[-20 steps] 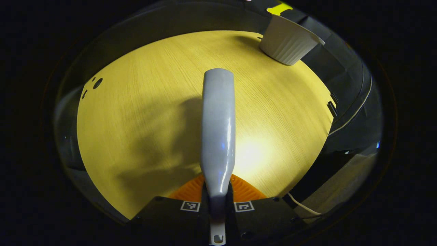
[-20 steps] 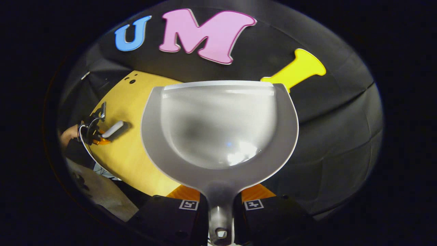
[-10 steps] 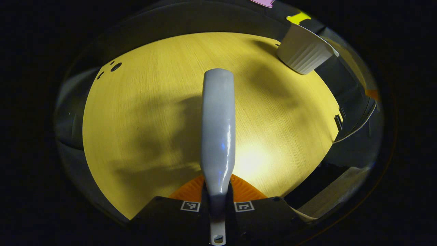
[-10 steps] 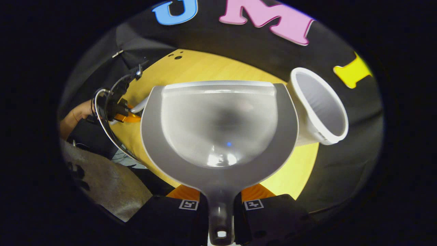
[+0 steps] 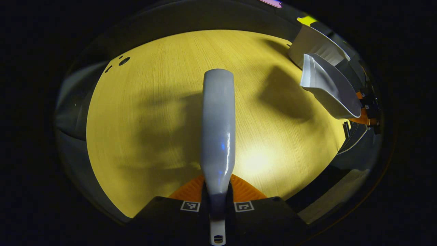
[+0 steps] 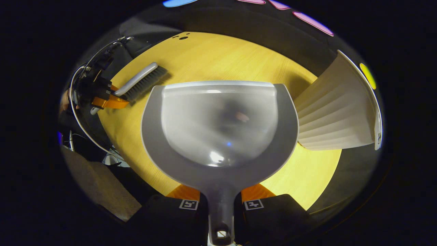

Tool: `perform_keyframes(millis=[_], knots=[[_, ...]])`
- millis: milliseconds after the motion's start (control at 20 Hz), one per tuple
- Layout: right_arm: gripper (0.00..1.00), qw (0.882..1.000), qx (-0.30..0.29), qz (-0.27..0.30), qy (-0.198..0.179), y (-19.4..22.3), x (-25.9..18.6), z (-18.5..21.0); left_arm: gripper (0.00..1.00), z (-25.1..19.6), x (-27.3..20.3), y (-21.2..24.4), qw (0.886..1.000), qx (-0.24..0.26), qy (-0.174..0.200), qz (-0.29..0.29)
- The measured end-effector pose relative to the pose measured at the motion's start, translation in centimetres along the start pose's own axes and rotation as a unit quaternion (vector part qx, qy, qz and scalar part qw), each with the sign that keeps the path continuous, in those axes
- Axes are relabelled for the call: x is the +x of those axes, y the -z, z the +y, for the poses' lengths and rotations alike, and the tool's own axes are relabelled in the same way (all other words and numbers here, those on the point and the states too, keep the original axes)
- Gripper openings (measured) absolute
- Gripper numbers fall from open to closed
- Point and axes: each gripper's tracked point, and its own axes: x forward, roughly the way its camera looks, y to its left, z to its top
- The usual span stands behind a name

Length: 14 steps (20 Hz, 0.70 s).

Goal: Pick up the small broom and dustpan from the desktop, sweep the trash into the dustpan with the broom, and then empty the trash into the garbage bin.

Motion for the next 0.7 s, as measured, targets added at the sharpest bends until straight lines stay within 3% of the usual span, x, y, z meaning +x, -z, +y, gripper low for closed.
perform_keyframes(millis=[350,700], knots=[[0.34,1.000,0.010,0.016,0.007,0.2,3.8,-0.6,0.19,-0.7,1.6,-0.1,0.999,-0.006,-0.028,0.018],[0.35,0.999,0.003,0.039,0.003,0.6,7.3,-0.8,0.22,-1.1,2.3,-1.0,0.999,0.004,-0.037,0.034]])
